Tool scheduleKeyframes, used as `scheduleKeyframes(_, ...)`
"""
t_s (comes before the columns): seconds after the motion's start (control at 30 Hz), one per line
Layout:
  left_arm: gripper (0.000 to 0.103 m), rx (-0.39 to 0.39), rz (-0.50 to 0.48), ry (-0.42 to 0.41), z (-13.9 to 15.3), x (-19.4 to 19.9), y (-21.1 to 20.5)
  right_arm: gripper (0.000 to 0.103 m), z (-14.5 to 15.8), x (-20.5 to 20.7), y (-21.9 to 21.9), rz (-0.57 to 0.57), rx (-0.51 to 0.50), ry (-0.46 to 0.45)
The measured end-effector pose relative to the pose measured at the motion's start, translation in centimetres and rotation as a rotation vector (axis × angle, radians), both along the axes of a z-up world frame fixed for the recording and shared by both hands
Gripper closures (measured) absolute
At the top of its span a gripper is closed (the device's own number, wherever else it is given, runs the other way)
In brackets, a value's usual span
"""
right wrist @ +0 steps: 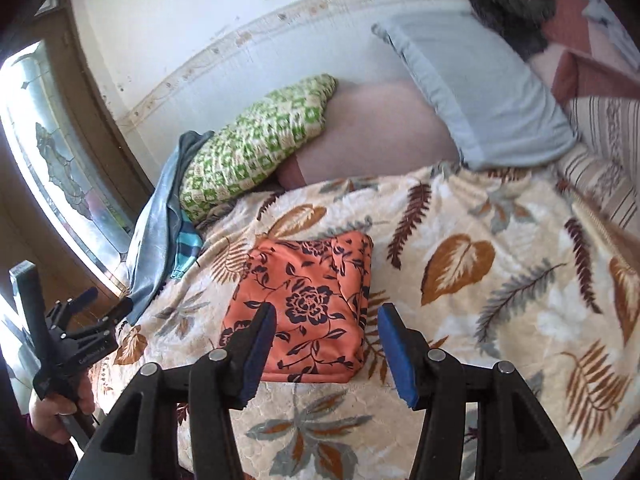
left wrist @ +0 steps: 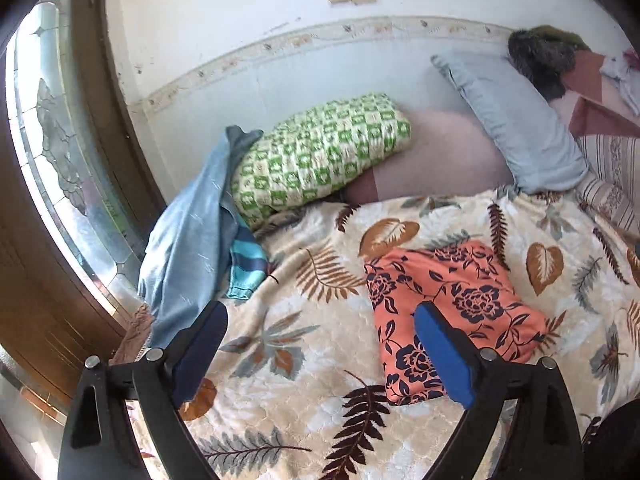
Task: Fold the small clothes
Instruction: 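Release the folded garment and lift both grippers away from it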
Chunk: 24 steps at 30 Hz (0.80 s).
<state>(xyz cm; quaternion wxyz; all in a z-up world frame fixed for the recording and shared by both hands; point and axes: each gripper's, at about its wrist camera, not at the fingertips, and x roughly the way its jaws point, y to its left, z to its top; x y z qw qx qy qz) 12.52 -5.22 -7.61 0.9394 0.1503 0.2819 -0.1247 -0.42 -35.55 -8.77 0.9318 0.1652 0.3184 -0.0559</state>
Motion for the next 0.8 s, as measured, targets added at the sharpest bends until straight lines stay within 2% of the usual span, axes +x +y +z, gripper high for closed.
scheduleKeyframes(0.2,0.008,-0.036,0.060,-0.090,5.1,-4.6,2.6,0.045,4.2,-4.2,6.5,0.001,-0.138,-0.060)
scheduleKeyframes(0.3,0.008,-0.067,0.087,-0.134,6.8,-6.5,3.8,0.045,5.7,-5.8,8.2,0.000,-0.163,-0.089)
scheduleKeyframes(0.4,0.000,-0.081,0.129,-0.184,8.0,-8.1,4.8,0.045,6.7,-6.8,9.5,-0.008,-0.209,-0.112)
scheduleKeyframes(0.47,0.000,-0.085,0.141,-0.215,8.6,-9.0,5.3,0.045,7.0,-7.2,9.9,0.001,-0.210,-0.121)
scheduleKeyframes(0.8,0.000,-0.132,0.126,-0.230,10.7,-11.0,6.5,0.045,7.9,-8.4,10.6,-0.014,-0.216,-0.140)
